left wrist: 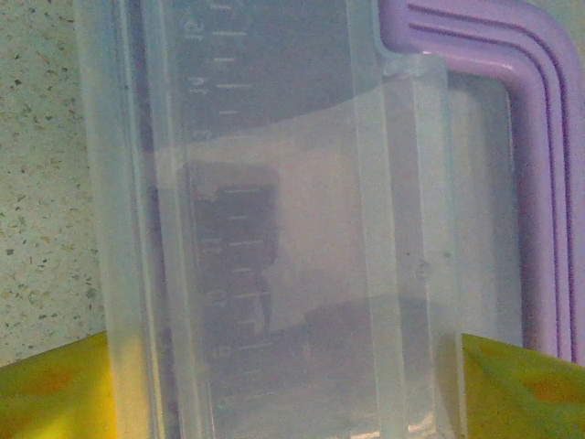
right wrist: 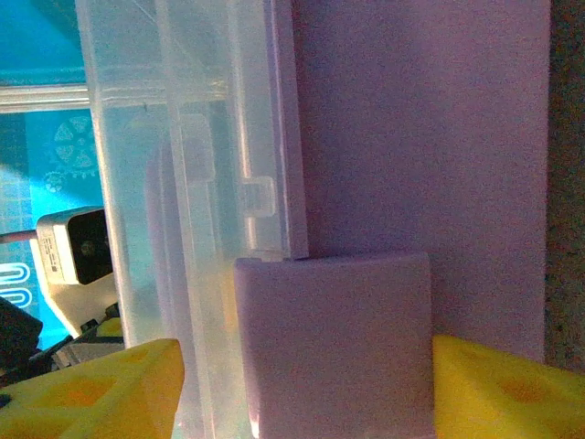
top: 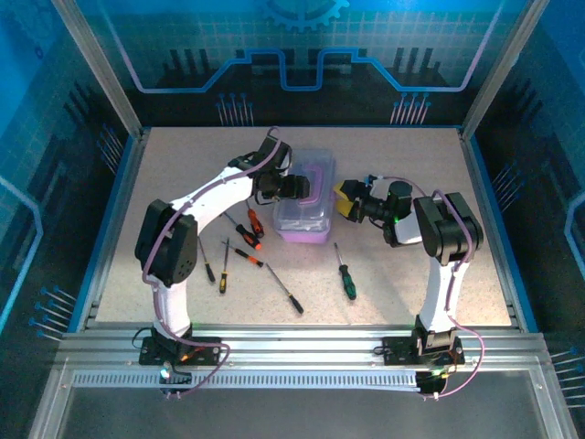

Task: Pack the tool kit

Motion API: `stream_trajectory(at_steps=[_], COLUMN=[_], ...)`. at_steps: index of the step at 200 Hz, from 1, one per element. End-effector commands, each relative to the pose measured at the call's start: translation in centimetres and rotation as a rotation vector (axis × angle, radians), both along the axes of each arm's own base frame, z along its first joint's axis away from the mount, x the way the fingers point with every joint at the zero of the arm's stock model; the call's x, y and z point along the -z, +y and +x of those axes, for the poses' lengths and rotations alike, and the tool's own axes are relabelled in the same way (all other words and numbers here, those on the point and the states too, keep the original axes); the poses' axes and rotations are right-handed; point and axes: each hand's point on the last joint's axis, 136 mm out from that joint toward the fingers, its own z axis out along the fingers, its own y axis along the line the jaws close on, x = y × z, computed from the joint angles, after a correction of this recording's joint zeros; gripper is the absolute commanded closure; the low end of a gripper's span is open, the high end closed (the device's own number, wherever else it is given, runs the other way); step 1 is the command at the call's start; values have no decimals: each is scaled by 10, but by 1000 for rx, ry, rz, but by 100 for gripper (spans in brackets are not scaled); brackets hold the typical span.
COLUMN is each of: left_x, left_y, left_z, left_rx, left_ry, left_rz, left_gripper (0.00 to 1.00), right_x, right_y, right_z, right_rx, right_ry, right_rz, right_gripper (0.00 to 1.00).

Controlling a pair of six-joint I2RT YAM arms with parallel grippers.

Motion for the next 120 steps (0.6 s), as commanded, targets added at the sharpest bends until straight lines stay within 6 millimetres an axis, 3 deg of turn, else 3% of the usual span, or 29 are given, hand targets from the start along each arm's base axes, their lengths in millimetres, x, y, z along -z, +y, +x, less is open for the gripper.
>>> stream_trajectory(at_steps=[1,72,120], left_x=[110,119,116], left_y=[72,73,46], left_z=[-60,-62,-63], left_rx=[-67,-66,33], left_ry=[317,339,310], left_rz=[393,407,254], left_gripper=[26,27,28], right_x=[-76,-78,-19], right_y=[-6,-29,-25], right_z=[-7,-9,-14], right_rx=[-58,-3,-40], right_ry=[-300,-305,-205], right_rz=[43,25,-216], right_gripper=[32,32,24])
